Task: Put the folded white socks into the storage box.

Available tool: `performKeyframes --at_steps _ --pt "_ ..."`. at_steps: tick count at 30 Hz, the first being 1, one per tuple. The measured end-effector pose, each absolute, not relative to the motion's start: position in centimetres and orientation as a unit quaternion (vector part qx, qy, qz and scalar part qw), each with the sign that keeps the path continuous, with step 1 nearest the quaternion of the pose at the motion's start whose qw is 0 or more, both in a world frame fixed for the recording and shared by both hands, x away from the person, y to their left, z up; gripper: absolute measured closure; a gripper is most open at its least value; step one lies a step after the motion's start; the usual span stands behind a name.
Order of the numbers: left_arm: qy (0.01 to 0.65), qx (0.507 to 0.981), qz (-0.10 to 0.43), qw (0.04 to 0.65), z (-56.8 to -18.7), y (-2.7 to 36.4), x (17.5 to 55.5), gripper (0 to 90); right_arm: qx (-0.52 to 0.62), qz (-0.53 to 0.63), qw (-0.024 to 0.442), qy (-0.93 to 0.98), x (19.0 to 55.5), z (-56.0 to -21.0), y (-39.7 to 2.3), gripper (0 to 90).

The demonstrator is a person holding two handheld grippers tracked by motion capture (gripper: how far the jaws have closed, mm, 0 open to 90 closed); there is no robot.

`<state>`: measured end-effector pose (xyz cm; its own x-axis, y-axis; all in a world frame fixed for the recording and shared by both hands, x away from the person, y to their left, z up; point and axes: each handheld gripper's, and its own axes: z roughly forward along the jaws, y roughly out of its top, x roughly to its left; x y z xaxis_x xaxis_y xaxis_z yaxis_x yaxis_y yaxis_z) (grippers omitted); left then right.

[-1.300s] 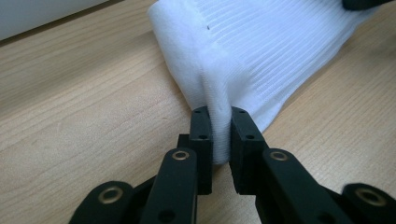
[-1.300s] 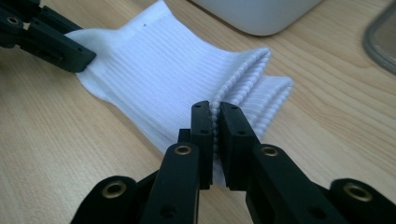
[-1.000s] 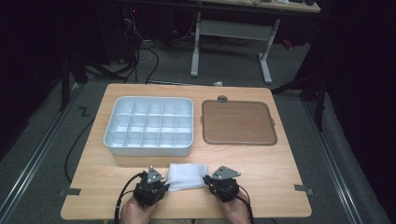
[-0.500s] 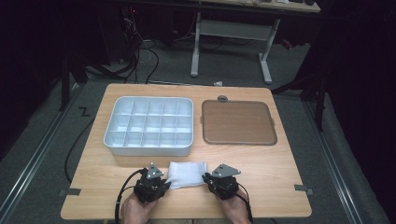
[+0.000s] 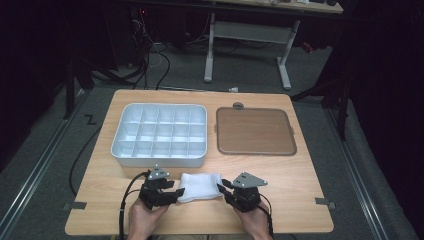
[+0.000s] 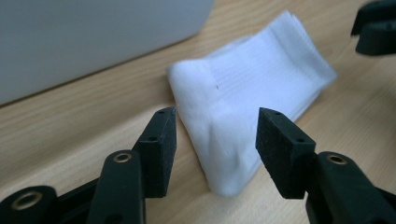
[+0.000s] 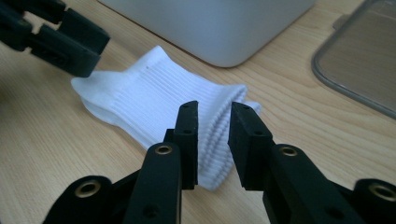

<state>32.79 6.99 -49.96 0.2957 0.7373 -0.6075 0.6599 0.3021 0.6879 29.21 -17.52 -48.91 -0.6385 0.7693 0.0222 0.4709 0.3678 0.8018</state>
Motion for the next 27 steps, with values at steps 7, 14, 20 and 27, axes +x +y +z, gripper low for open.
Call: performKeyframes --at_steps 7,14,20,27 --pt "0.613 0.578 0.034 0.538 -50.7 6.4 35.3 47.9 0.364 0.404 0.154 0.825 30.2 -49.9 -14.5 78.8" --pt "0.625 0.571 0.029 0.531 -51.8 5.9 36.5 46.9 0.370 0.393 0.140 0.830 30.8 -51.5 -13.0 79.5" --pt "0.630 0.570 0.028 0.526 -52.2 5.7 36.9 47.0 0.375 0.385 0.138 0.832 30.9 -52.2 -12.9 80.1" --pt "0.629 0.572 0.028 0.526 -52.5 5.5 37.0 48.7 0.367 0.375 0.149 0.838 30.7 -52.5 -12.9 79.9"
